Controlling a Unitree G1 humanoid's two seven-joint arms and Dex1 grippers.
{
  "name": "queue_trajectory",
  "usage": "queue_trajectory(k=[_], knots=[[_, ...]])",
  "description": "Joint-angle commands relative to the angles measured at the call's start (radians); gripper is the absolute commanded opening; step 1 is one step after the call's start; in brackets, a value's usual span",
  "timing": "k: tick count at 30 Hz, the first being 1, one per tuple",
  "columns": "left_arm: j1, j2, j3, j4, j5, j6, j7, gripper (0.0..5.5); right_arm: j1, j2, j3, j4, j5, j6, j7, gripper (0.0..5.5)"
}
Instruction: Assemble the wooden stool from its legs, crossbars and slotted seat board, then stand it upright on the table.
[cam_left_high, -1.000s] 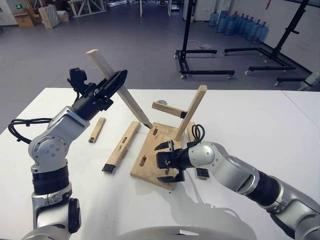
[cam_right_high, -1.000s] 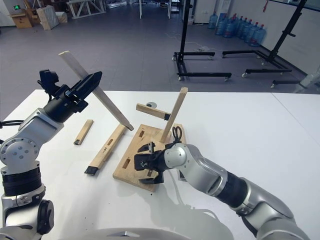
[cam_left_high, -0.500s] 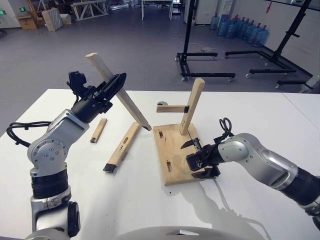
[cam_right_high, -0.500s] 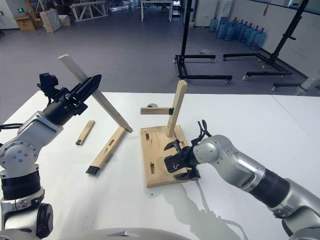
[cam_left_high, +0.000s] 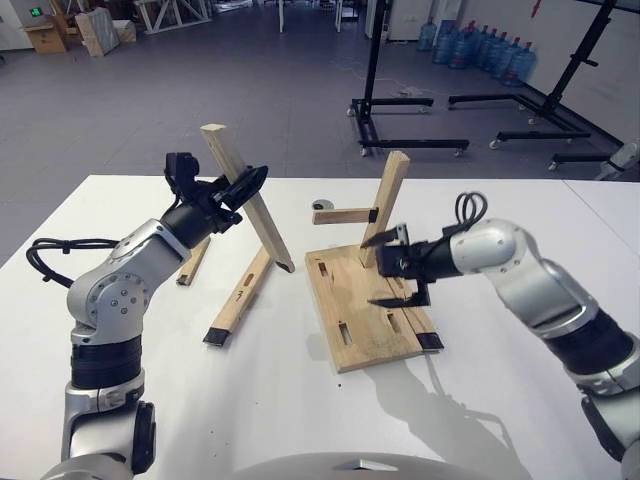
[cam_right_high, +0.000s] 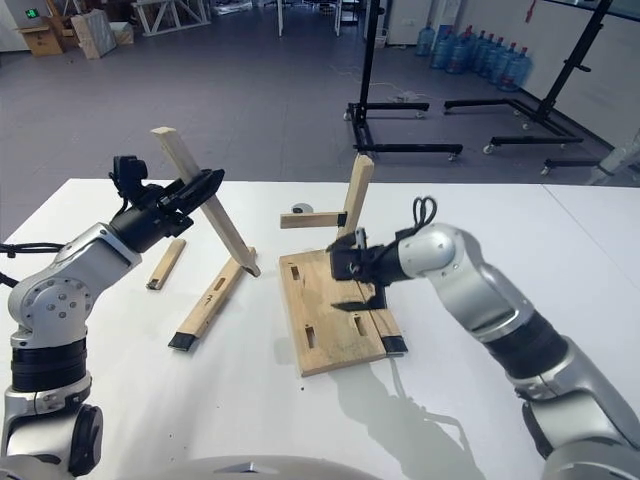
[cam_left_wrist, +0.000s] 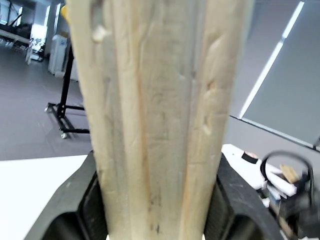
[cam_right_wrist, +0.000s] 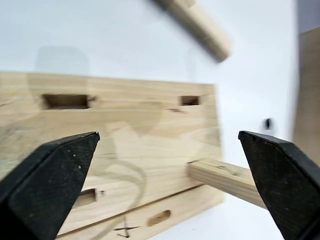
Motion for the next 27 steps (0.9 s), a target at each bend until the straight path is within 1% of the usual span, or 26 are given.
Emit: queue_trajectory(k=[1,5,7,10,13,19,22,27], knots=[[-0.033,0.026,-0.035,0.059,0.085,-0.101,-0.157,2.02,0.004,-0.002,-0.107,0.007,0.047,0.055,-0.030,5.13],[-0.100,-0.032,-0.054,0.219,0.124,-0.169,-0.257,2.02,0.082,0.052,-0.190,-0.027,0.136,0.136,-0.087,5.13],[-0.163,-0.084,-0.053,0.365,0.128,-0.209,-0.330,2.02,0.121,0.085,-0.212,-0.039,0.175,0.169,-0.118,5.13],[-0.243,-0.136,-0.010,0.561,0.091,-0.228,-0.434,2.02,0.141,0.124,-0.226,-0.031,0.217,0.202,-0.151,5.13],[-0.284,-0.150,0.027,0.710,0.095,-0.254,-0.521,2.02,0.139,0.143,-0.212,-0.027,0.233,0.215,-0.166,5.13],[-0.257,-0.167,0.031,0.841,0.163,-0.324,-0.627,2.02,0.137,0.148,-0.201,-0.041,0.253,0.243,-0.180,5.13],[-0.249,-0.195,0.047,0.856,0.157,-0.324,-0.649,2.02,0.135,0.147,-0.191,-0.037,0.254,0.245,-0.178,5.13],[-0.256,-0.241,0.027,0.899,0.215,-0.383,-0.657,2.02,0.129,0.164,-0.174,-0.038,0.259,0.263,-0.200,5.13]])
